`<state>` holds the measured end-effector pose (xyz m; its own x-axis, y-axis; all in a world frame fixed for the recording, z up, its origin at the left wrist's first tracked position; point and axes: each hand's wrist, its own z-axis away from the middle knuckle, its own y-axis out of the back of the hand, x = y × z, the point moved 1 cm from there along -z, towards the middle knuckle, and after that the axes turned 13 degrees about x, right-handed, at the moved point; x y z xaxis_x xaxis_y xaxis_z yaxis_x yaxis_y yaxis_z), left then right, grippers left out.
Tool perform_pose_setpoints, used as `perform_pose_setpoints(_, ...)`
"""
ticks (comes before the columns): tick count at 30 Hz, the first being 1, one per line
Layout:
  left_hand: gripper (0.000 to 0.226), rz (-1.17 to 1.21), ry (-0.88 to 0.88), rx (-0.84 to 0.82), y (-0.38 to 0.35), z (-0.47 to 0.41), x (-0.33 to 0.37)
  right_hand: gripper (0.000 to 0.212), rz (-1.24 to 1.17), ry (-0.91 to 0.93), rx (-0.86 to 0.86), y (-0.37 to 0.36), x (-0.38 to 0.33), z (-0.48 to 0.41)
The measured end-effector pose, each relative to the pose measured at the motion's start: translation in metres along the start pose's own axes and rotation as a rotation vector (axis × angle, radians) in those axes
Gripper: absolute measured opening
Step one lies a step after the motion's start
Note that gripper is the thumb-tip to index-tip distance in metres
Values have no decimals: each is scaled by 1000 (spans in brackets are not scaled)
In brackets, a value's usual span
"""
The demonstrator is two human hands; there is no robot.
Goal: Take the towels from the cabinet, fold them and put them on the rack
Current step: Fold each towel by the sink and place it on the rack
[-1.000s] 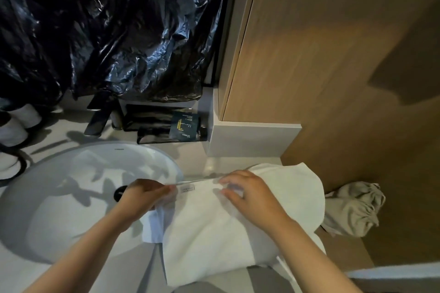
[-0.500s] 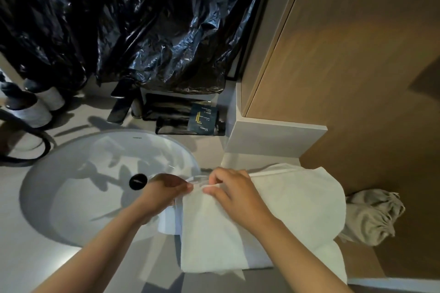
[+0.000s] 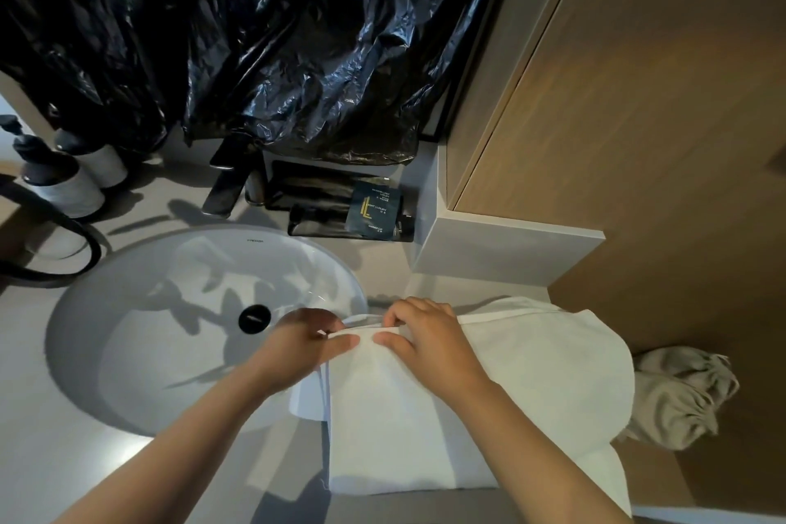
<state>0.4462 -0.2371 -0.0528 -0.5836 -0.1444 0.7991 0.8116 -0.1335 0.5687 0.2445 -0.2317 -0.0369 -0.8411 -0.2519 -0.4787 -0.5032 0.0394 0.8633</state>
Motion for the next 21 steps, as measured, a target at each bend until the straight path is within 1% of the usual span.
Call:
perform_pose_setpoints(1, 29, 11, 12, 10, 0, 0, -1, 22, 14, -4, -4, 7, 4, 1)
perform_pose_setpoints(3, 42, 21, 59, -1, 0, 0, -4, 27, 56, -8, -25, 25, 18, 3)
perform_pose_setpoints(6, 48, -13, 88, -2, 1, 1, -4, 31, 226, 33, -86, 54, 50, 7)
perform_pose_setpoints(9, 42, -74, 51, 20, 3, 0, 0, 38, 319, -10, -114, 77, 80, 11)
perform_pose_setpoints(11, 32, -197, 2, 31, 4, -1, 4, 41, 347, -17, -110, 84, 92, 11)
perform_pose_setpoints(13, 31, -315, -20, 40, 3, -2, 8, 42, 364, -10, -105, 84, 96, 10)
perform_pose_setpoints(16, 35, -446, -46, 46, 3, -3, 14, 38, 327, -17, -88, 86, 96, 7)
perform_pose_setpoints(18, 29, -532, -115, 34, 3, -3, 19, 35, 301, -31, -84, 92, 102, 8)
perform_pose_setpoints(20, 22, -534, -162, -2, 2, -4, 24, 39, 273, -51, -122, 100, 111, 12)
perform_pose_setpoints(21, 24, -512, -188, -16, 0, -4, 27, 39, 244, -70, -144, 104, 116, 15)
